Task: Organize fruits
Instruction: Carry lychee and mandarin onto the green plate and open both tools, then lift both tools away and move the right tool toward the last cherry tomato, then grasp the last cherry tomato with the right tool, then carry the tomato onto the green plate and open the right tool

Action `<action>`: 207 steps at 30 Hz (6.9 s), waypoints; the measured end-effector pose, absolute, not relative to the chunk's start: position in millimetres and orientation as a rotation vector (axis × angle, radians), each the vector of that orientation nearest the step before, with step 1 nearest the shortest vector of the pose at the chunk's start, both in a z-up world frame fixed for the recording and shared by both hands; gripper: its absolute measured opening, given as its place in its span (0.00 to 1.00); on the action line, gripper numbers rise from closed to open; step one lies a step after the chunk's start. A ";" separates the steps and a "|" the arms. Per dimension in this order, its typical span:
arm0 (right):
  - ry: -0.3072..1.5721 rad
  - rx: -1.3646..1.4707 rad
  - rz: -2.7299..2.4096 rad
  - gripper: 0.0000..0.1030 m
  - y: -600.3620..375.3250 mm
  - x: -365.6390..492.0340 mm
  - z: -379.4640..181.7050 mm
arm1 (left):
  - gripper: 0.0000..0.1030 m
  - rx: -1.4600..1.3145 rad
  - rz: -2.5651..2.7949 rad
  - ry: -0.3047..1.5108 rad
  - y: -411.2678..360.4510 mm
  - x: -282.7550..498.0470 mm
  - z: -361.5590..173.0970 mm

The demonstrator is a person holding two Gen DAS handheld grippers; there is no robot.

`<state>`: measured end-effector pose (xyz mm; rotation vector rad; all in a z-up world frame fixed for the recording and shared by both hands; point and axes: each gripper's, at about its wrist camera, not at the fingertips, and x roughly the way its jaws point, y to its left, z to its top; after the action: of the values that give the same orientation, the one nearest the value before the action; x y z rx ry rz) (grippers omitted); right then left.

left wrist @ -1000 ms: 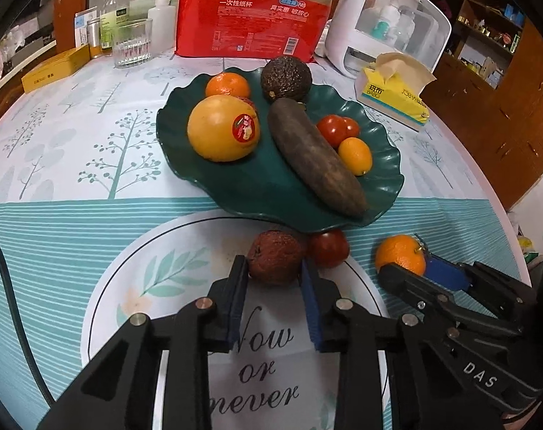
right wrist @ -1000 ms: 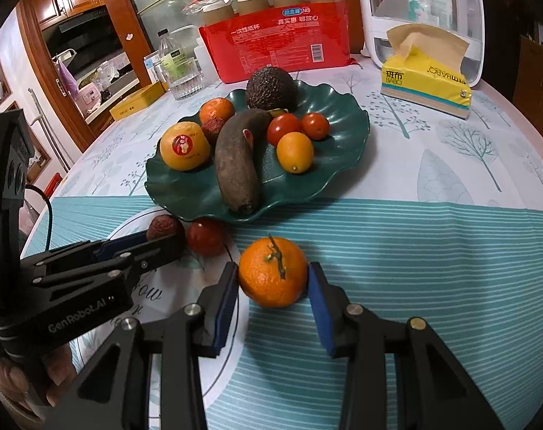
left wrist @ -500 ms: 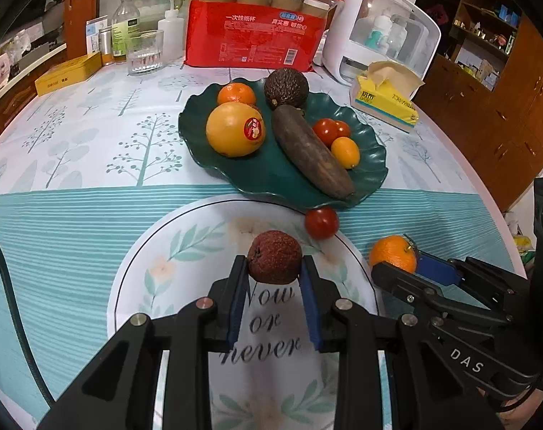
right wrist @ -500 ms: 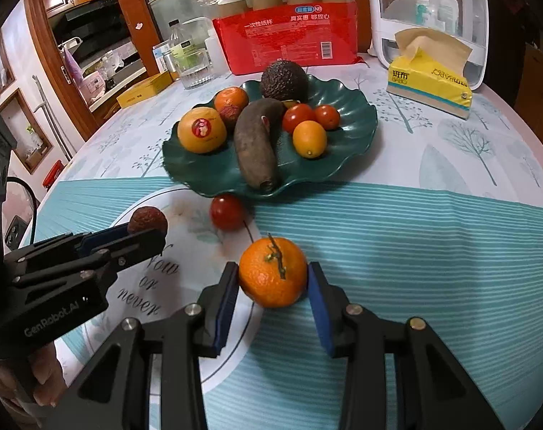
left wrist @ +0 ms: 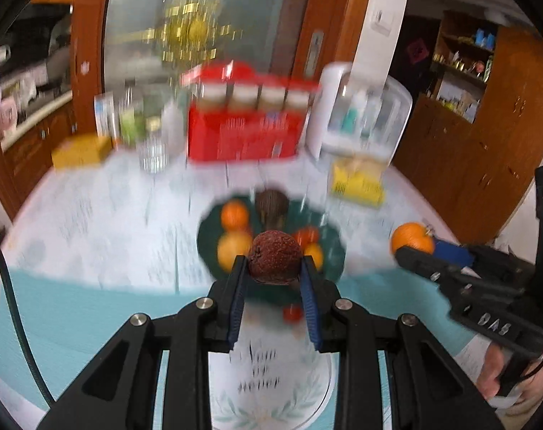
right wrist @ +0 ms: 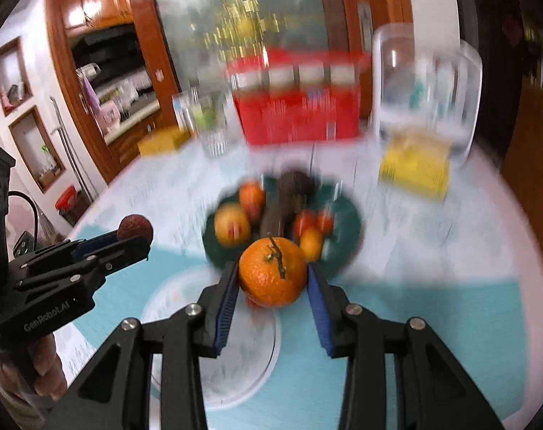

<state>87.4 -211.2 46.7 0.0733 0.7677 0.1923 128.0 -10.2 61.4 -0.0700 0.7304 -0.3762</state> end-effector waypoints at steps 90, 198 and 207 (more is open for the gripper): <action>0.748 0.076 0.199 0.53 -211.0 104.7 63.7 | 0.91 0.047 -0.222 0.671 -16.5 128.1 65.0; 0.950 0.113 0.150 0.25 -228.4 252.1 -3.0 | 0.95 0.112 -0.084 0.963 -51.8 292.2 -14.3; 1.052 0.137 0.158 0.25 -224.5 271.2 -61.3 | 0.95 0.113 -0.104 1.028 -55.4 301.4 -55.0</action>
<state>271.2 -224.5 -61.3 0.1371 1.0519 0.1583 301.4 -55.4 -55.0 0.1129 1.0281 -0.1038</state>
